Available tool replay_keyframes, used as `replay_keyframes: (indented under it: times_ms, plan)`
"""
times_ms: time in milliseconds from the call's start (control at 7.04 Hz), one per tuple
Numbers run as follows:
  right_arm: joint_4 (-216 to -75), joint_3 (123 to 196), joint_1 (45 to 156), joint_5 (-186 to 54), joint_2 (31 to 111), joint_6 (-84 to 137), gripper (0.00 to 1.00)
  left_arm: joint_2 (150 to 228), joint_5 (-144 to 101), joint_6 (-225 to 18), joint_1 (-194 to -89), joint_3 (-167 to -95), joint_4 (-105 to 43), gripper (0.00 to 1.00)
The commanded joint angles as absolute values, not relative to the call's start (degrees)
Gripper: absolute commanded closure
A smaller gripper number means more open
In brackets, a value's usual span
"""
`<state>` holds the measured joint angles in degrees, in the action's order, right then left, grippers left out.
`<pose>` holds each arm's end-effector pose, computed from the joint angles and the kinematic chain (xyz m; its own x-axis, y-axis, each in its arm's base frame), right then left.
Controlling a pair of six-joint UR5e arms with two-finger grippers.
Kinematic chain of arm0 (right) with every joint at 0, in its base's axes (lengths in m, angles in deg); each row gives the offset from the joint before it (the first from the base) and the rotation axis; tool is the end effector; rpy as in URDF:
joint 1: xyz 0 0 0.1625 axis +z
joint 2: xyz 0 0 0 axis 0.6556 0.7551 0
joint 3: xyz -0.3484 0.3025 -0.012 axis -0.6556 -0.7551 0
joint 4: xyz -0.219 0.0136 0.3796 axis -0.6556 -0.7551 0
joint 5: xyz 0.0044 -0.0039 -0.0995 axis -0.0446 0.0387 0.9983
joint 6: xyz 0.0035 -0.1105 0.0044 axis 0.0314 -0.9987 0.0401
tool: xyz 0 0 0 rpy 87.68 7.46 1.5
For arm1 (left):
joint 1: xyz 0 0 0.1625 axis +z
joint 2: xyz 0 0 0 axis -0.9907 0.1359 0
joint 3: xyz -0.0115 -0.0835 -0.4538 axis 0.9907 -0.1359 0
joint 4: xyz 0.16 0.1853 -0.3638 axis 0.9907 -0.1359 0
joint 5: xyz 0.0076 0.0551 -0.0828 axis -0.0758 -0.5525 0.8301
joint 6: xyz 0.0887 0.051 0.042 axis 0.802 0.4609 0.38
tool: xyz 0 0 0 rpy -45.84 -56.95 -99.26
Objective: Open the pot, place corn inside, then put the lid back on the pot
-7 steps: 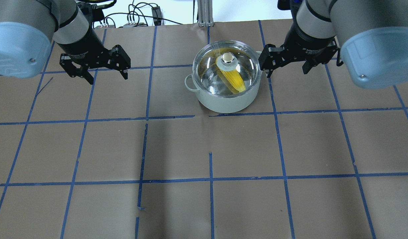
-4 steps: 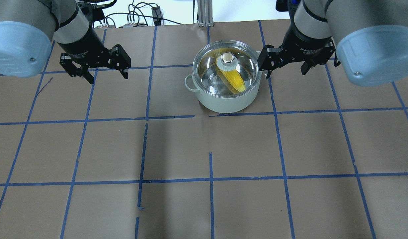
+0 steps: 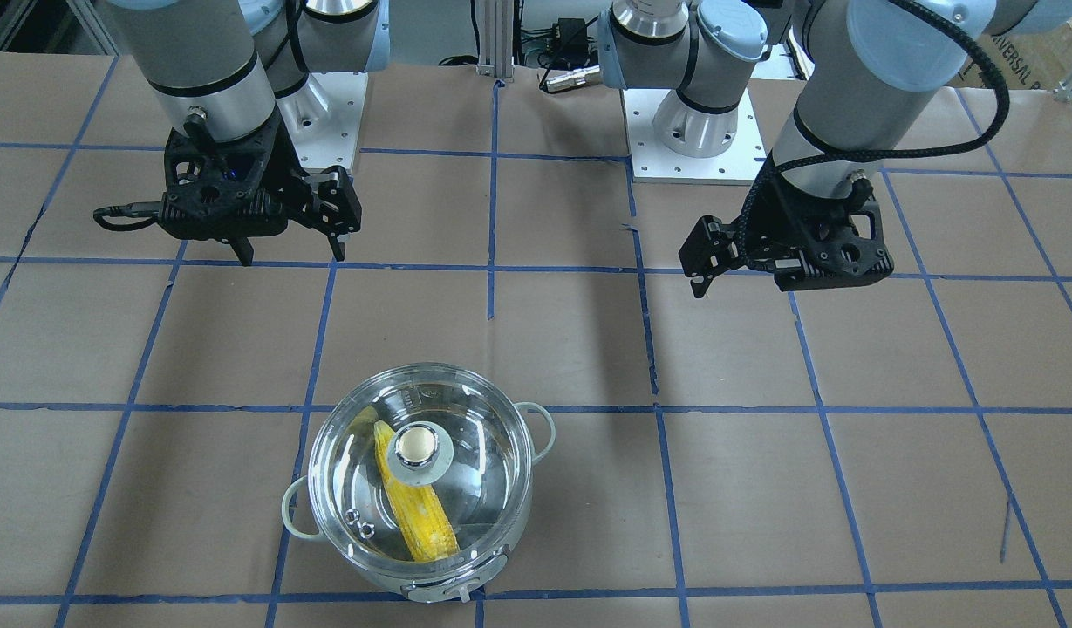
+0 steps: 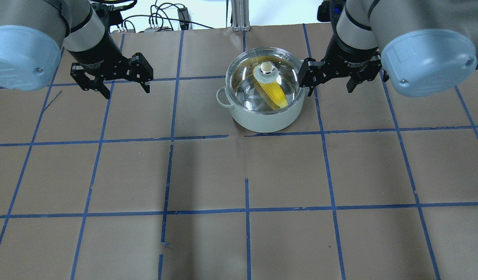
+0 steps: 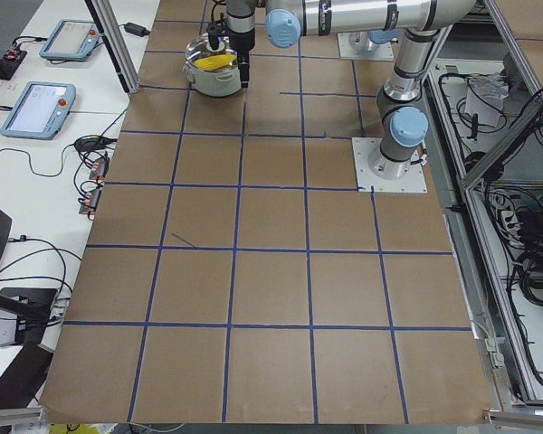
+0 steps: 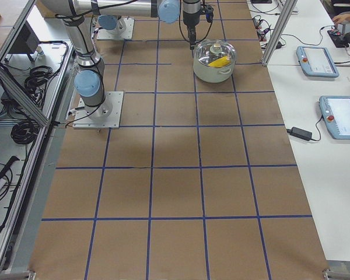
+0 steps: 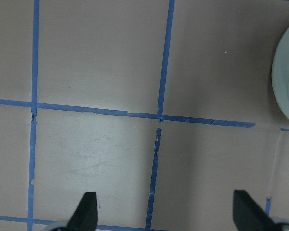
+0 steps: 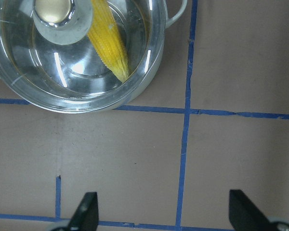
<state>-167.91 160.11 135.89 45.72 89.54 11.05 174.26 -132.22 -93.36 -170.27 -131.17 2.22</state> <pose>0.1819 -0.5251 0.4822 -0.9973 -0.0685 -0.0268 -0.0665 0.9954 -0.0684 -0.1161 -0.5592 0.4695 -0.9936 -0.1120 0.0137 -0.1122 0.9936 -0.0109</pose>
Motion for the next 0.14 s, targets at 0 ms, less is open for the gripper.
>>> replay_keyframes:
  times_ms: [0]
  plan:
    - [-167.87,160.18,135.89,45.87,89.47,11.09,0.05,174.31,-132.25,-93.50,-170.34,-131.71,2.22,0.00]
